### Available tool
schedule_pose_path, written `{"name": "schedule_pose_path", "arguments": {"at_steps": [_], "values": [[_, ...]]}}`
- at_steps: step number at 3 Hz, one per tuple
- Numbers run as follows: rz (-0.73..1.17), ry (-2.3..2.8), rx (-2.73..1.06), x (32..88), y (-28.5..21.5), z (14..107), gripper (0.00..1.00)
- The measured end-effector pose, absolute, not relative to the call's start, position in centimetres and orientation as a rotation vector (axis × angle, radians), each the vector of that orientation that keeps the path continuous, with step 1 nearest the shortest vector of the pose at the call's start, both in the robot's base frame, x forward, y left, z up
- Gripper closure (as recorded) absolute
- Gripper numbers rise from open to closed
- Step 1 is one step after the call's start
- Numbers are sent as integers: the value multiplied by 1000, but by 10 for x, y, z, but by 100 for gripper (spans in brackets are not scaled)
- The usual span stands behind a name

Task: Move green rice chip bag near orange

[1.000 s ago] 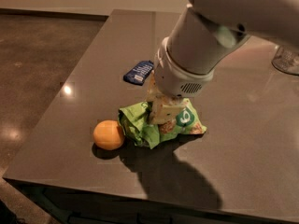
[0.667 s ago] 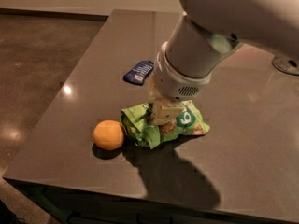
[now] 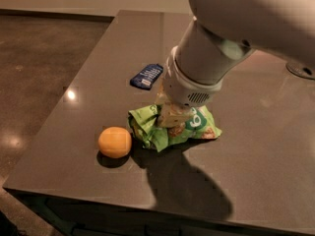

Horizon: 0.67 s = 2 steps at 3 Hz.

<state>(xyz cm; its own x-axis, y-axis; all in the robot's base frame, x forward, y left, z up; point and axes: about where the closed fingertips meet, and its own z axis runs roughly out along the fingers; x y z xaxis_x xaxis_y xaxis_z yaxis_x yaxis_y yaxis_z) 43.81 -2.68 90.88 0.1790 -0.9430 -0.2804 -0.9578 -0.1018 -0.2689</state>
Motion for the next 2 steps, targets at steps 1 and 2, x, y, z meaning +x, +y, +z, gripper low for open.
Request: {"name": "schedule_pose_path", "arguments": {"at_steps": [1, 2], "values": [[46, 1789, -2077, 437, -26, 911, 12], [40, 1786, -2076, 436, -26, 913, 0]]}}
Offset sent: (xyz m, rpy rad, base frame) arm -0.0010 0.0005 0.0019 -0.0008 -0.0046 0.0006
